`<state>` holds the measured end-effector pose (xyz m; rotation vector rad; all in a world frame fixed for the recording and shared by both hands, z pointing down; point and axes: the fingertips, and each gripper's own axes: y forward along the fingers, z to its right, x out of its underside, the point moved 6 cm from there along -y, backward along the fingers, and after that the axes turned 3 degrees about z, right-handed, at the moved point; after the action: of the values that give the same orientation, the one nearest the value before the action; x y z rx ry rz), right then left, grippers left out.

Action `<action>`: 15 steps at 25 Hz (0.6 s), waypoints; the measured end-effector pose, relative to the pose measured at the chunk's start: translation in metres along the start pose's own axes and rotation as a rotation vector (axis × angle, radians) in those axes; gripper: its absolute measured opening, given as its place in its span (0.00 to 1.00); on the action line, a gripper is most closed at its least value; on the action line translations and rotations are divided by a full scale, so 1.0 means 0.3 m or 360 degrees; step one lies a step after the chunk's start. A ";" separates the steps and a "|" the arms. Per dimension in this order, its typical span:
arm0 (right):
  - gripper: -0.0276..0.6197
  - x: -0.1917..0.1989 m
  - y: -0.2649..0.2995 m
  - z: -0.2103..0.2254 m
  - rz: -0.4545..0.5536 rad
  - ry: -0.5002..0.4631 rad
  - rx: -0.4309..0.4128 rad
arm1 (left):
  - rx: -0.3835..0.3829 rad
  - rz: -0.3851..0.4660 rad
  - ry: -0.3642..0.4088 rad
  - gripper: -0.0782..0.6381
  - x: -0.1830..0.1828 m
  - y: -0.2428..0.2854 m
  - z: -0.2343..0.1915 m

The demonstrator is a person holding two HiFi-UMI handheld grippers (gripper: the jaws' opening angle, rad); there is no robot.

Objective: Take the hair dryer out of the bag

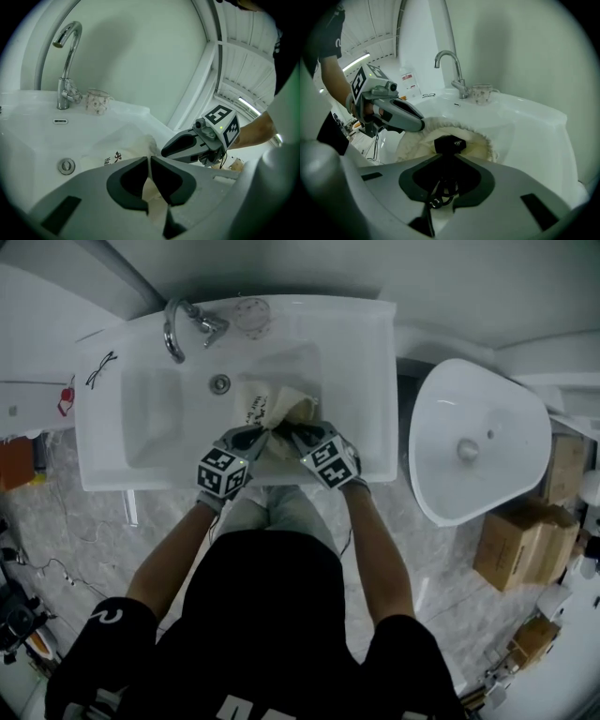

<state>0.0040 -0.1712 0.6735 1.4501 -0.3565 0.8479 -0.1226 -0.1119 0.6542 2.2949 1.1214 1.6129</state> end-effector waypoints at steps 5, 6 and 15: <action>0.16 -0.030 0.104 -0.027 -0.0033 -0.0015 -0.0032 | -0.0036 -0.0035 -0.0004 0.14 0.017 -0.008 -0.090; 0.17 -0.033 0.121 -0.032 -0.0039 -0.0012 -0.0030 | -0.0045 -0.0043 -0.0008 0.14 0.020 -0.007 -0.109; 0.21 -0.052 0.278 -0.071 -0.0046 0.0104 0.0049 | -0.0058 -0.0051 -0.0020 0.13 0.008 -0.031 -0.300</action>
<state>-0.0700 -0.1634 0.7199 1.4494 -0.2739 0.8783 -0.2037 -0.1309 0.6897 2.2496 1.1106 1.5924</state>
